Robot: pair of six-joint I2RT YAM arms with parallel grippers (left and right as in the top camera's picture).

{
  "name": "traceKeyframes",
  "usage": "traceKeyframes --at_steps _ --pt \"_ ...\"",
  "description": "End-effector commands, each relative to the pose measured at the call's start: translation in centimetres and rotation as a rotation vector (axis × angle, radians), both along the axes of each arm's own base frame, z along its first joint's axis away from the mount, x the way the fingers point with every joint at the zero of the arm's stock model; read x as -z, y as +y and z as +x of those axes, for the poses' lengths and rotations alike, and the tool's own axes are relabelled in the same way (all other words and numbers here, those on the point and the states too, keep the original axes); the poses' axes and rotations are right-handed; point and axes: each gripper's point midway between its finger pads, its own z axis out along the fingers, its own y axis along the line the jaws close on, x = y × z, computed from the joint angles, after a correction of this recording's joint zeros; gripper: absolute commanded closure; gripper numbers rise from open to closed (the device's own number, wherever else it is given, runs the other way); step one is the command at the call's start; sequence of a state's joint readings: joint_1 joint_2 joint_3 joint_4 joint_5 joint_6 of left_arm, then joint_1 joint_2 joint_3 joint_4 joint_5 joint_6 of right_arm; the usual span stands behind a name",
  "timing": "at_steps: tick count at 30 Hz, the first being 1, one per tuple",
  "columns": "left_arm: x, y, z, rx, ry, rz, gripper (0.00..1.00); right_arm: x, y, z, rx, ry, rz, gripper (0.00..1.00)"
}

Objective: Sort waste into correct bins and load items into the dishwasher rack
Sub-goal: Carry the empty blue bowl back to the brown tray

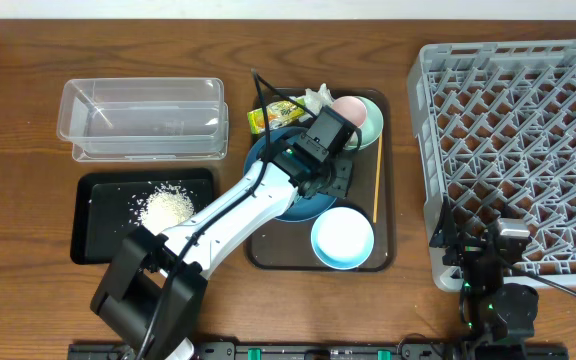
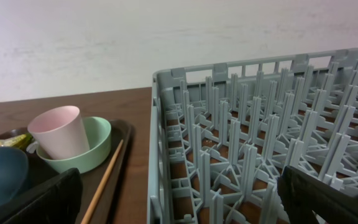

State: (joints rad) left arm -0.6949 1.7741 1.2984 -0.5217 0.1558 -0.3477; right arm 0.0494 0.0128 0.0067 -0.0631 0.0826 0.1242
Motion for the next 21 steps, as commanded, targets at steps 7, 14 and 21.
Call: traceKeyframes --at_steps 7,14,21 --pt "-3.0 -0.3 -0.4 0.003 -0.018 -0.065 0.41 0.1 0.0 0.0 0.002 0.003 -0.007 0.01" --pt "-11.1 -0.2 -2.4 0.049 -0.117 -0.228 0.20 0.1 0.0 0.0 0.002 0.003 -0.007 0.01" --pt "-16.8 3.0 -6.2 0.051 -0.185 -0.275 0.16 0.1 0.0 0.0 0.002 0.003 -0.007 0.01"
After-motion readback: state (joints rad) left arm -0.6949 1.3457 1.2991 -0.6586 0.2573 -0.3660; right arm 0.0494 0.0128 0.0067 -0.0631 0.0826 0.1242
